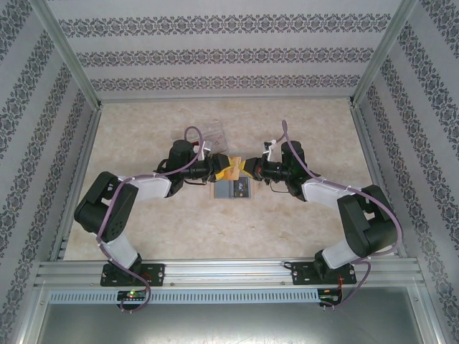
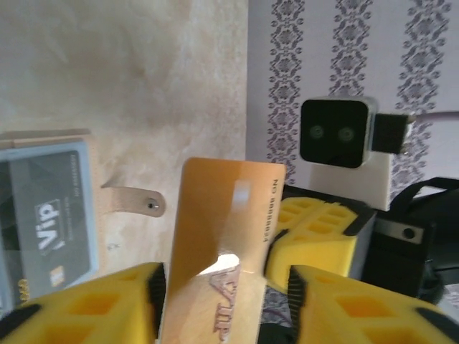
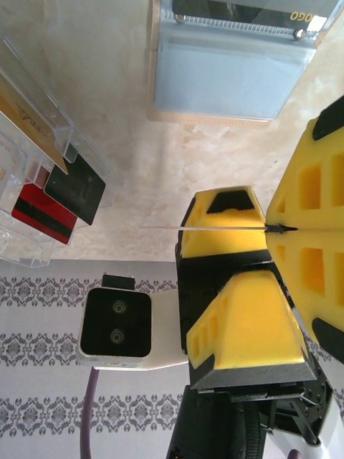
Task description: Take the credit cards out of the card holder
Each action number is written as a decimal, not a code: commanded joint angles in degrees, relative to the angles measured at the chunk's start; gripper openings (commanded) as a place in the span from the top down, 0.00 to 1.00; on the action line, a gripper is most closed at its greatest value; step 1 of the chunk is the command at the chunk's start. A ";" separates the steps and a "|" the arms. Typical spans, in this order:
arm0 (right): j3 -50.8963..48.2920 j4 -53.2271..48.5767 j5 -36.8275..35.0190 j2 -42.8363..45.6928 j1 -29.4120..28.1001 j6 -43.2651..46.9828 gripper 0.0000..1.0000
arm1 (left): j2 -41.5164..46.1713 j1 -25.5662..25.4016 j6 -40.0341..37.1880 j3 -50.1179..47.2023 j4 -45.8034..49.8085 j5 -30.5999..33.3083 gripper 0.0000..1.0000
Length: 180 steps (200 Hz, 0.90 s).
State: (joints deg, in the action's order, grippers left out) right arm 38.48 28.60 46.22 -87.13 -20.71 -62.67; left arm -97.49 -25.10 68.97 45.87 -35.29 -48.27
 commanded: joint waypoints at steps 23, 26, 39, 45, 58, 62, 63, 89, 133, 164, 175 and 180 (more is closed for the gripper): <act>-0.26 1.54 1.13 0.72 0.84 0.03 1.00 | 3.90 0.38 -1.91 0.14 -0.16 -0.67 0.85; -0.25 1.05 0.96 0.71 0.83 0.36 1.00 | 3.97 0.38 -2.34 0.24 0.53 -0.52 0.87; -0.01 -1.76 -0.06 0.98 0.97 2.22 0.95 | 4.53 0.36 -4.67 0.83 4.02 0.19 0.98; 0.22 -3.62 -0.60 1.04 1.02 3.27 0.90 | 4.90 0.35 -6.49 1.43 6.83 0.67 1.00; 1.15 -9.95 -3.00 1.34 1.15 6.66 0.76 | 5.81 0.40 -12.08 3.21 15.39 2.95 1.00; 1.51 -12.30 -4.07 1.46 1.06 7.80 0.70 | 6.03 0.37 -14.29 3.94 18.81 4.03 1.00; 1.60 -12.76 -4.36 1.49 1.09 8.08 0.69 | 6.10 0.39 -14.82 4.22 19.67 4.18 1.00; 2.83 -23.30 -10.68 2.35 1.02 14.23 0.45 | 7.13 0.37 -28.10 9.62 38.36 12.13 1.00; 2.62 -30.63 -17.00 5.50 1.07 19.17 0.19 | 4.09 -0.18 -46.09 20.22 57.35 24.33 1.00; 1.87 -34.09 -20.97 10.01 1.22 22.33 0.07 | 0.14 -1.95 -56.21 28.01 64.29 31.34 1.00; 1.95 -35.53 -22.22 11.54 1.41 23.49 0.05 | -1.14 -2.44 -59.11 30.19 65.59 33.36 1.00; 1.95 -36.19 -22.58 12.27 1.44 24.00 0.04 | -1.59 -2.64 -60.31 30.95 65.85 34.23 1.00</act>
State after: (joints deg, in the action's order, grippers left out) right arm 40.01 -2.52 28.51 -78.70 -19.97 -43.55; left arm -96.14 -26.13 21.52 72.16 21.43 -22.20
